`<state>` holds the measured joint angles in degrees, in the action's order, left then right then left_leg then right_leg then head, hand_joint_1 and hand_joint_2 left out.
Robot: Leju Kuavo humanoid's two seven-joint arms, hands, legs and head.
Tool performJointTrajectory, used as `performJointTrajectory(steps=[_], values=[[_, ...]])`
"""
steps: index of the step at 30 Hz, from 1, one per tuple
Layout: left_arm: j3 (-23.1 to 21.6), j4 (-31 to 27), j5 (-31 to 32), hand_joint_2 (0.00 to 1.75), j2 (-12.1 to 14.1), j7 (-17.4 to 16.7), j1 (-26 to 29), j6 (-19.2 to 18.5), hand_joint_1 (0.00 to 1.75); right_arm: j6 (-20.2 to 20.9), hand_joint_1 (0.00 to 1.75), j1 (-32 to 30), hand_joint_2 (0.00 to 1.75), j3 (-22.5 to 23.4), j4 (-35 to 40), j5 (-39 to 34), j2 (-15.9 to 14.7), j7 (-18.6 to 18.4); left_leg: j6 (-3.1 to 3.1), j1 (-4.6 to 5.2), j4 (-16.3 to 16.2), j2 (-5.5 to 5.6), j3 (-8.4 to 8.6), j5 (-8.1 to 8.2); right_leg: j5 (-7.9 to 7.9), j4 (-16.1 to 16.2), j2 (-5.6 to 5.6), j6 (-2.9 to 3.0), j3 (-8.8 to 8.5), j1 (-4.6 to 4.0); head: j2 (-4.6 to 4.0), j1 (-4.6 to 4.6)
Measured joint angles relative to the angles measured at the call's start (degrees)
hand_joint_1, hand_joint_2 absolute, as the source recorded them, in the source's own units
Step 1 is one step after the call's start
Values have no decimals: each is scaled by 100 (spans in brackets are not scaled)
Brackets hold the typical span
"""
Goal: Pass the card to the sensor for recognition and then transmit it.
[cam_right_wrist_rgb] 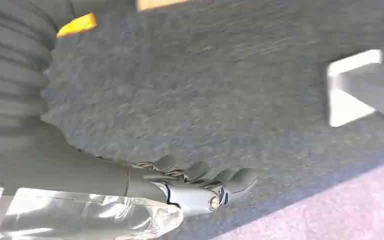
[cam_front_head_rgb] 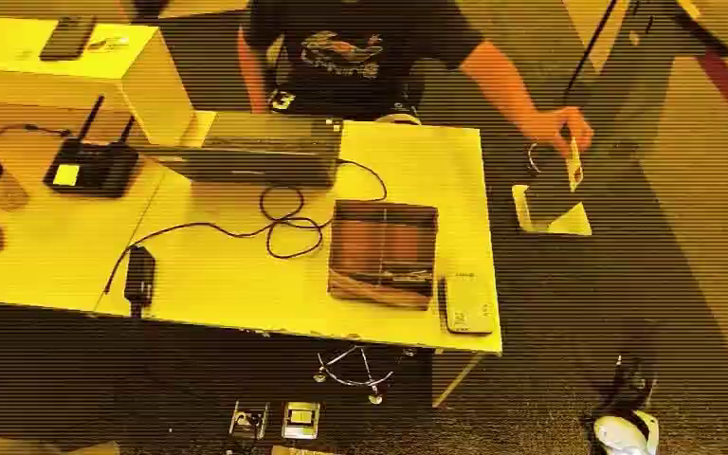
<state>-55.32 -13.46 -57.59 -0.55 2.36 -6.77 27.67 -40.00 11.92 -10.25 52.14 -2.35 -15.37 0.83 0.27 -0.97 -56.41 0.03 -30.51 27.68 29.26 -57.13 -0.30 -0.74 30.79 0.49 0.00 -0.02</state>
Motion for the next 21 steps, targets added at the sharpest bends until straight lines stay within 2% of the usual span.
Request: performJointTrajectory(steps=[4,10,12,17,21], values=[[0,0,-26,175,0,4,0,0,0,-2,0,-51,175,328,630,-211,-26,164,0,0,0,0,0,0,0,-1,1,0,0,0,0,0],[0,0,-61,175,0,7,0,35,0,-2,0,-71,175,677,1729,533,-26,70,0,0,0,0,0,0,0,-2,-1,0,0,0,0,-2],[0,0,-61,175,0,7,1,46,0,-2,0,-68,175,736,2158,907,-28,-63,0,0,0,0,0,0,0,-3,0,0,0,0,0,0],[-2,0,-61,175,-13,26,1,48,0,0,0,3,175,686,3225,2011,-92,-686,0,1,0,0,-1,0,0,-8,-1,0,1,1,0,-2],[-4,0,-37,175,-35,28,-4,33,0,33,0,132,175,456,3884,2736,-153,-780,0,1,0,0,-1,0,0,-11,0,0,1,1,0,0]])
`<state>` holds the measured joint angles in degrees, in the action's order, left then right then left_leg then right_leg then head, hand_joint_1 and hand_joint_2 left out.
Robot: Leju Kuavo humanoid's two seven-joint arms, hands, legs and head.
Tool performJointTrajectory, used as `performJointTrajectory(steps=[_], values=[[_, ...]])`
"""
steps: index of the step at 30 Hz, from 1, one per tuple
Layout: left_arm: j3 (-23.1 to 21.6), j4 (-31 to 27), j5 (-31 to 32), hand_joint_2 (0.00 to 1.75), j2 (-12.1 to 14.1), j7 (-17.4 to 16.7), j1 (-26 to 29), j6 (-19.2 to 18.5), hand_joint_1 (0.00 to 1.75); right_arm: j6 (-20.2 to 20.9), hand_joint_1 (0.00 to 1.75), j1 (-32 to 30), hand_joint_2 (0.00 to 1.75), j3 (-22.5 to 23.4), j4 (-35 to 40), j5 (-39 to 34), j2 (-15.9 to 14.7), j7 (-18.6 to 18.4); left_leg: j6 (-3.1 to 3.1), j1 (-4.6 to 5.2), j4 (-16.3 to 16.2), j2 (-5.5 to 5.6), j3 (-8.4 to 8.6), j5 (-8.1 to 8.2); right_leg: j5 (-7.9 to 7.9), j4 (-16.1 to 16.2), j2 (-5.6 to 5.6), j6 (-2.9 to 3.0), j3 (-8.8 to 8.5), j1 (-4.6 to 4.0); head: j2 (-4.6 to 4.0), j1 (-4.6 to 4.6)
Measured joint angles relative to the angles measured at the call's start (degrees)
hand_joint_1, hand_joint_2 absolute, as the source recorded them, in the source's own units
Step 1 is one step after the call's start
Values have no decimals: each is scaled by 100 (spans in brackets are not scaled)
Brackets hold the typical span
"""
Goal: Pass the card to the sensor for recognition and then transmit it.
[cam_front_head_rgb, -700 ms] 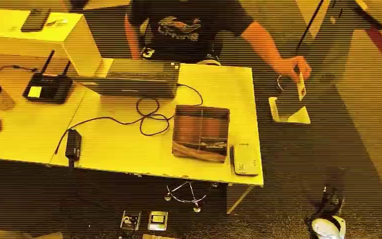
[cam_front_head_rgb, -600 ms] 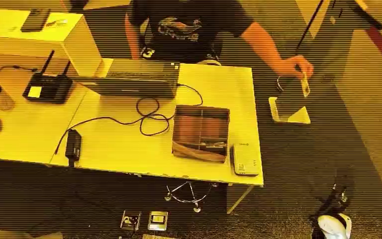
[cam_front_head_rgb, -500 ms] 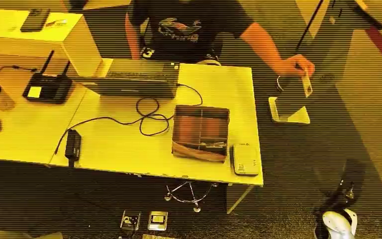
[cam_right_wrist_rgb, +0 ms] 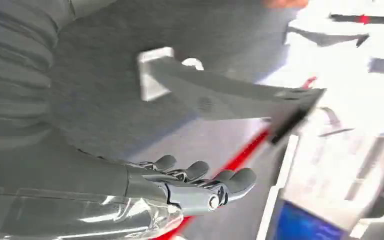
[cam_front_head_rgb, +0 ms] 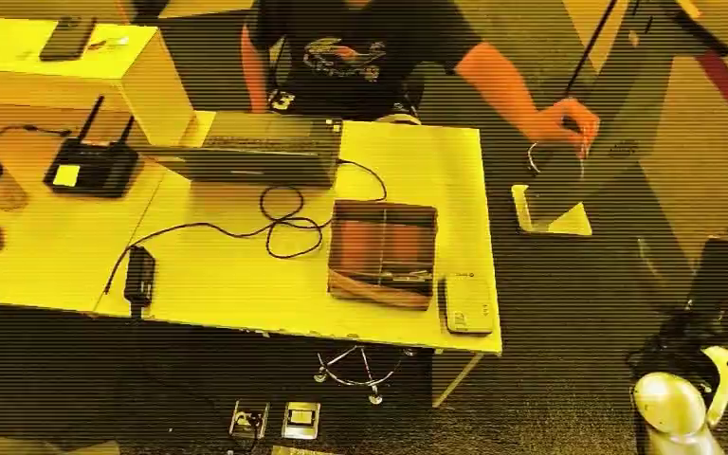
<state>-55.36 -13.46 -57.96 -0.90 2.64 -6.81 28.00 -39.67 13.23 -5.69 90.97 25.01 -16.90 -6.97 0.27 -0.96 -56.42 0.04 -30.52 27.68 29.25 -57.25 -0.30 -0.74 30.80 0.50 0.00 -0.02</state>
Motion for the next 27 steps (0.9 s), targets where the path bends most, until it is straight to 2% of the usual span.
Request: performJointTrajectory(steps=[8,18,23,27], values=[[-50,0,63,175,-35,-11,-34,-28,0,476,0,526,175,-852,762,1574,2,-306,10,0,0,2,-1,-7,0,-10,-1,1,3,0,0,0],[-155,0,168,175,-57,-92,-87,-54,0,916,0,1114,175,-2067,904,3420,155,-527,14,0,0,8,-1,-10,1,-16,-5,2,6,0,0,0],[-190,0,212,175,-55,-155,-129,-101,0,1095,0,1300,175,-2587,906,3763,317,-540,16,0,0,10,-2,-11,2,-18,-6,3,7,0,0,0],[-241,0,229,175,-52,-160,-161,-107,0,1294,0,1482,175,-2940,839,3656,433,-573,16,0,0,11,-2,-11,2,-18,-4,3,10,0,0,-2]])
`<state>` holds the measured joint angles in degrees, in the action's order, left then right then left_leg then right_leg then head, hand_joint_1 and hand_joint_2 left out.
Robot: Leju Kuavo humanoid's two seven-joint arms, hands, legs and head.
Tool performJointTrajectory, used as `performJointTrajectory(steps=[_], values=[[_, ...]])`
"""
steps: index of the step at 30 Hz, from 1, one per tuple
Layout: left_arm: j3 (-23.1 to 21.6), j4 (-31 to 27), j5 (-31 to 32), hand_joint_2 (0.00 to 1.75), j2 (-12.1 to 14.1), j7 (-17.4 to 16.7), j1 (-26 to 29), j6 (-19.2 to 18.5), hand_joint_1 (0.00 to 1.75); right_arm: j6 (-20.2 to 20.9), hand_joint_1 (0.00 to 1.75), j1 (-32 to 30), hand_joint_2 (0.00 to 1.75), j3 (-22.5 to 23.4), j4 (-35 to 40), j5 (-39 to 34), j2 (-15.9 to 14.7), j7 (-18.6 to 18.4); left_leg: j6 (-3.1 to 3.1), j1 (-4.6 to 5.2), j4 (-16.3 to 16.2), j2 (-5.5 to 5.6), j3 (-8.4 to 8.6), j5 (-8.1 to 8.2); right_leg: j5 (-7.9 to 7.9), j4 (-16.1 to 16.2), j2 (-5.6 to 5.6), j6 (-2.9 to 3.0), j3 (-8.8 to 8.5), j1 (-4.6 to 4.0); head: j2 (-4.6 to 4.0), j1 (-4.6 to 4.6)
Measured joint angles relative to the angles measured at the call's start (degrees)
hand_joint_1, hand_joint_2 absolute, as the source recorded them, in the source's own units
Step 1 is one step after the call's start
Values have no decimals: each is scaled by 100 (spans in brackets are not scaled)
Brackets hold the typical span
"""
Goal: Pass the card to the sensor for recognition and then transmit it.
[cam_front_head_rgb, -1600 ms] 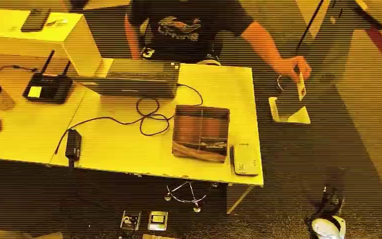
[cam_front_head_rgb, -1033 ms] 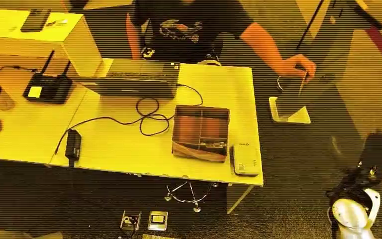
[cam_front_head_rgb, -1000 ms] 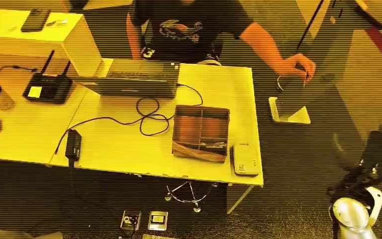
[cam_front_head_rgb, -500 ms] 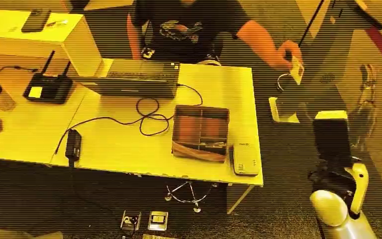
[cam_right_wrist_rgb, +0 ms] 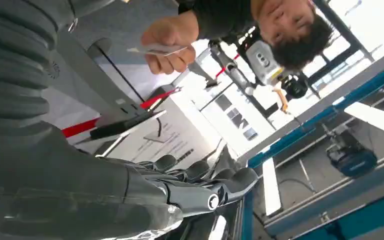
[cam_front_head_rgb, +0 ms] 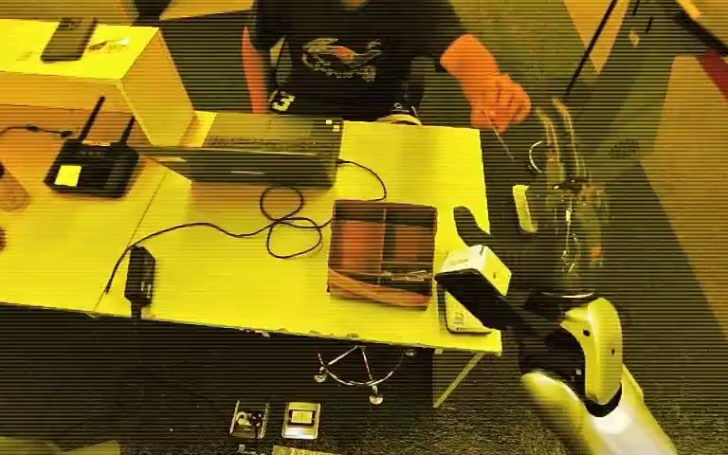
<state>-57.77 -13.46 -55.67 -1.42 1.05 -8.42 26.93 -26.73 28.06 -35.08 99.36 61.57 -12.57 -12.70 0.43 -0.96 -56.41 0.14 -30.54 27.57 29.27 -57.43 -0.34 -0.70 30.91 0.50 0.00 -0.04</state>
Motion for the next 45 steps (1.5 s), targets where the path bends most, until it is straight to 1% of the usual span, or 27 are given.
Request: performJointTrajectory(steps=[3,5,8,11,17,24,29,36,43,44,45], values=[[-57,0,42,175,-4,-15,-21,0,0,157,0,127,175,-247,-203,-210,90,-13,1,0,0,1,-1,-1,0,0,-3,0,0,0,0,2],[-61,-2,57,175,-4,-35,-24,0,0,284,0,206,175,-308,-315,-361,138,-22,2,0,0,6,-6,-4,0,-1,-14,0,1,0,0,2],[-90,-7,125,175,-4,-98,-36,-13,0,514,0,430,175,-428,-663,-645,192,-138,2,0,0,6,-5,-4,0,-1,-11,0,2,0,0,0],[-102,-9,190,175,-7,-188,-57,-28,0,555,0,581,175,-500,-1079,-946,240,-168,-1,0,0,10,-8,-6,0,-1,-21,0,2,0,0,0],[-190,-9,243,175,-13,-212,-86,-9,0,311,0,937,175,-603,-2132,-1346,330,-96,0,0,0,11,-9,-6,0,-1,-23,0,3,0,0,2],[-203,-9,273,175,-26,-291,-103,9,0,79,0,1197,175,-708,-3164,-1368,439,-81,0,0,-1,11,-9,-6,0,-1,-23,0,5,0,0,2],[-225,-9,282,175,-37,-297,-117,18,0,-96,0,1351,175,-745,-3711,-1377,524,-20,0,0,-1,11,-9,-6,0,-1,-23,0,5,0,0,0],[-227,-9,282,175,-39,-299,-118,37,0,-291,0,1426,175,-751,-4208,-1464,656,107,0,0,-1,11,-9,-6,0,-1,-22,0,5,0,0,0],[-227,-9,282,175,-42,-282,-115,57,0,-385,0,1435,175,-751,-4415,-1530,750,168,0,0,-1,11,-9,-6,0,-1,-22,0,6,0,0,0],[-227,-9,282,175,-42,-282,-115,57,0,-391,5,1436,175,-751,-4430,-1530,758,171,0,0,-1,11,-9,-6,0,-1,-22,0,6,0,0,2],[-227,-9,282,175,-42,-282,-115,59,0,-396,21,1437,175,-751,-4448,-1532,761,175,0,0,-1,11,-9,-6,0,-1,-22,0,5,0,0,0]])
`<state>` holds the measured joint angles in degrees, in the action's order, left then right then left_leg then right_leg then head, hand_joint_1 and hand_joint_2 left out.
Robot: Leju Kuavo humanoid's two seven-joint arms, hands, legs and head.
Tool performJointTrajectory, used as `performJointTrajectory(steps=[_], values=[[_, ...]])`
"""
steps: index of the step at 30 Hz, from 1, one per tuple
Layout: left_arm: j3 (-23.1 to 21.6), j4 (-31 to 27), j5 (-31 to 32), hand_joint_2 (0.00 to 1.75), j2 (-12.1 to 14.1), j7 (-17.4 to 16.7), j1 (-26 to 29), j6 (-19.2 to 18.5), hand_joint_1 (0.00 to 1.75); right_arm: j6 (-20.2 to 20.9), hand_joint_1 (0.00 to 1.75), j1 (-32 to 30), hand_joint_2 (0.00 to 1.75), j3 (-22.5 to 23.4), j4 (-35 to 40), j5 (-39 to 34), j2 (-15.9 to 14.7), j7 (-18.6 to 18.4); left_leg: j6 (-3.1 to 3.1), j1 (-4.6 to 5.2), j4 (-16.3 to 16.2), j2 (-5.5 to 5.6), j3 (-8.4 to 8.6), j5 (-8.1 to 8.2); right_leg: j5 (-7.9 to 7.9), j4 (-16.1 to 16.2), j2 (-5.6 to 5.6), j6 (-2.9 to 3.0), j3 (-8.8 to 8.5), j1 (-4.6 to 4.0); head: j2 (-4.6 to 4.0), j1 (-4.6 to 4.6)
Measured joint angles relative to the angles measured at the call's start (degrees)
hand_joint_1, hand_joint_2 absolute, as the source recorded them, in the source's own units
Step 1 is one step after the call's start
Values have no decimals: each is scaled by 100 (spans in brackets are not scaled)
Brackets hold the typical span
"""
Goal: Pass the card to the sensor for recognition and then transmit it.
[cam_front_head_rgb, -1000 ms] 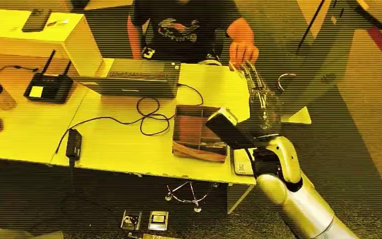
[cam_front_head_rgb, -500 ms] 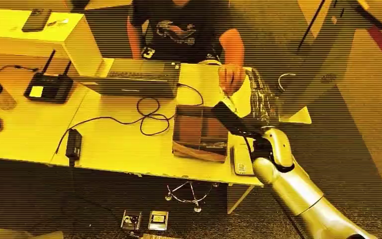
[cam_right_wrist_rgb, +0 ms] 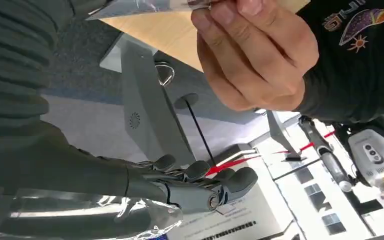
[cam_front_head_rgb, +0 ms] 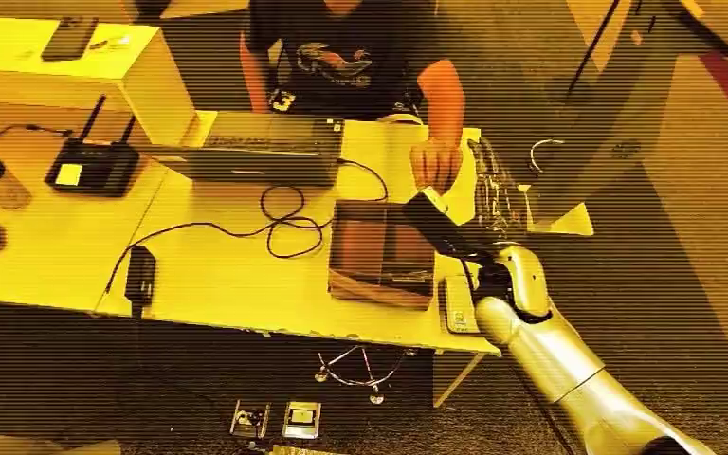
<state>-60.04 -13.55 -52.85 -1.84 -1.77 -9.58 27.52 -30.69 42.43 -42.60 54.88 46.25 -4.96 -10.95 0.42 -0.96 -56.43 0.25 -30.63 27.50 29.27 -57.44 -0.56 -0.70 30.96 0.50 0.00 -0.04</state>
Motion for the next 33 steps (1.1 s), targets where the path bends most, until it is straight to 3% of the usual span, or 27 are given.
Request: performJointTrajectory(steps=[1,2,3,4,10,33], values=[[0,0,0,175,0,0,1,0,0,-7,42,1,175,0,-15,-2,2,0,0,0,0,0,0,0,0,0,0,0,0,0,0,0],[0,0,0,175,0,2,1,0,0,-15,47,4,175,0,-35,-2,7,2,0,0,0,0,0,0,0,0,0,0,0,0,0,0],[0,0,0,175,0,2,1,2,0,-22,84,5,175,0,-52,-4,13,2,0,0,0,0,0,0,0,0,1,0,0,0,0,0],[0,0,0,175,0,4,1,2,0,-28,152,5,175,0,-65,-4,20,11,0,0,0,0,0,0,0,0,1,0,0,0,0,0],[0,0,2,175,-2,11,1,6,0,-44,175,5,175,0,-155,-13,44,35,0,0,0,0,0,0,0,0,1,0,0,0,0,0],[0,0,17,175,-15,24,6,52,0,-85,169,16,175,0,-293,-9,90,37,0,0,0,-1,0,0,0,0,1,0,1,0,0,0]])
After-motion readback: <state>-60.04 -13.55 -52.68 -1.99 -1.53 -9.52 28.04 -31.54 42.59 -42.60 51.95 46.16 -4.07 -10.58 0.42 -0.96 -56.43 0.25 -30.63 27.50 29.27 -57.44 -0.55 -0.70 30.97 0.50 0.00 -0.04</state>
